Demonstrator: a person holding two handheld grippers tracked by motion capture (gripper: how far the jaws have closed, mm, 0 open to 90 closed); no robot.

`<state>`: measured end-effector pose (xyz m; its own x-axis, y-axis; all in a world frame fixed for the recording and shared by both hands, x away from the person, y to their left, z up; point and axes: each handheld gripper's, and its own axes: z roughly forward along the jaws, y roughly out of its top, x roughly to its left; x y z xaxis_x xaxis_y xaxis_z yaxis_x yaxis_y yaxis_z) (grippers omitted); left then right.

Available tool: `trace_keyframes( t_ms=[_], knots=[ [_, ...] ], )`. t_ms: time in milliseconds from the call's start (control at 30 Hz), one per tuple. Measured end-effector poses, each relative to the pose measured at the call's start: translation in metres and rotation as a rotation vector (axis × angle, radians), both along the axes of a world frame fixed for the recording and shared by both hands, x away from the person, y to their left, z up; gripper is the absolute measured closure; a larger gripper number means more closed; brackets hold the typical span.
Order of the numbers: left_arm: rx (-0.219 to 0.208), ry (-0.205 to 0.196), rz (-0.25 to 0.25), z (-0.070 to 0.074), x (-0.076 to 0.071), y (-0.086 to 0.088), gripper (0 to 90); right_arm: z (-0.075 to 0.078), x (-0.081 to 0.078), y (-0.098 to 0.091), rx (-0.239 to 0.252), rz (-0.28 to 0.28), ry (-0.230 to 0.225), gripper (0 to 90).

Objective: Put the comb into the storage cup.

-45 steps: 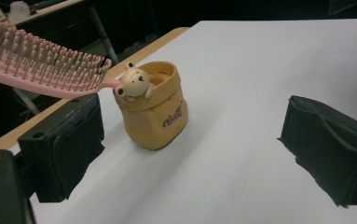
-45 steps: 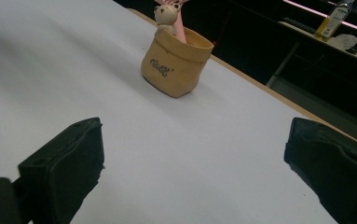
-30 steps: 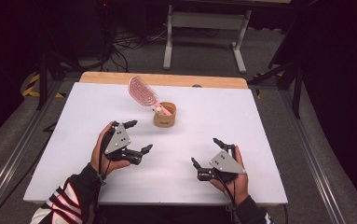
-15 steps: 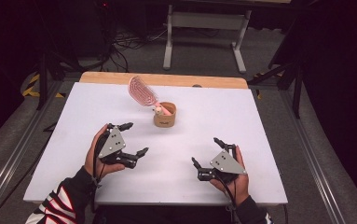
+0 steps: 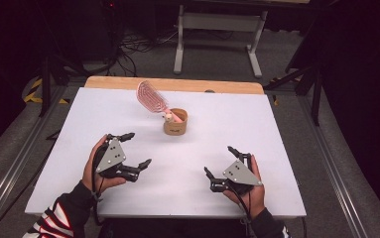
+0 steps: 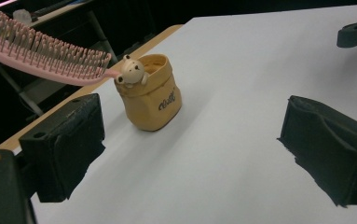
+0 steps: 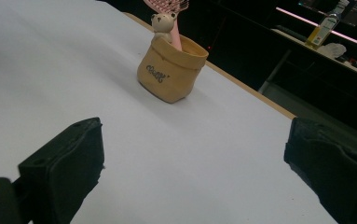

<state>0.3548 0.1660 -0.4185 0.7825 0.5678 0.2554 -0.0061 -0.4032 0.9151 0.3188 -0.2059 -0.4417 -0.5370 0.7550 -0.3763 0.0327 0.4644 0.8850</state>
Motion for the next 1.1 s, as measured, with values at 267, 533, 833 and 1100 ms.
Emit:
trace_keyframes(
  t_ms=[267, 533, 833, 1100],
  knots=[
    [0.004, -0.003, 0.016, -0.001, -0.006, 0.011, 7.1, 0.000, 0.000, 0.000, -0.001, -0.002, 0.001, 5.0],
    [0.018, 0.008, 0.037, -0.008, -0.013, 0.021, 6.9, 0.001, -0.001, 0.000, 0.001, -0.002, -0.003, 5.0],
    [0.005, 0.030, 0.102, -0.021, -0.017, 0.038, 6.3, 0.002, -0.001, -0.001, 0.006, -0.003, -0.006, 5.0],
    [0.009, 0.049, 0.146, -0.031, -0.023, 0.049, 5.9, 0.004, -0.002, -0.004, 0.024, -0.013, -0.015, 5.0]
  ],
)
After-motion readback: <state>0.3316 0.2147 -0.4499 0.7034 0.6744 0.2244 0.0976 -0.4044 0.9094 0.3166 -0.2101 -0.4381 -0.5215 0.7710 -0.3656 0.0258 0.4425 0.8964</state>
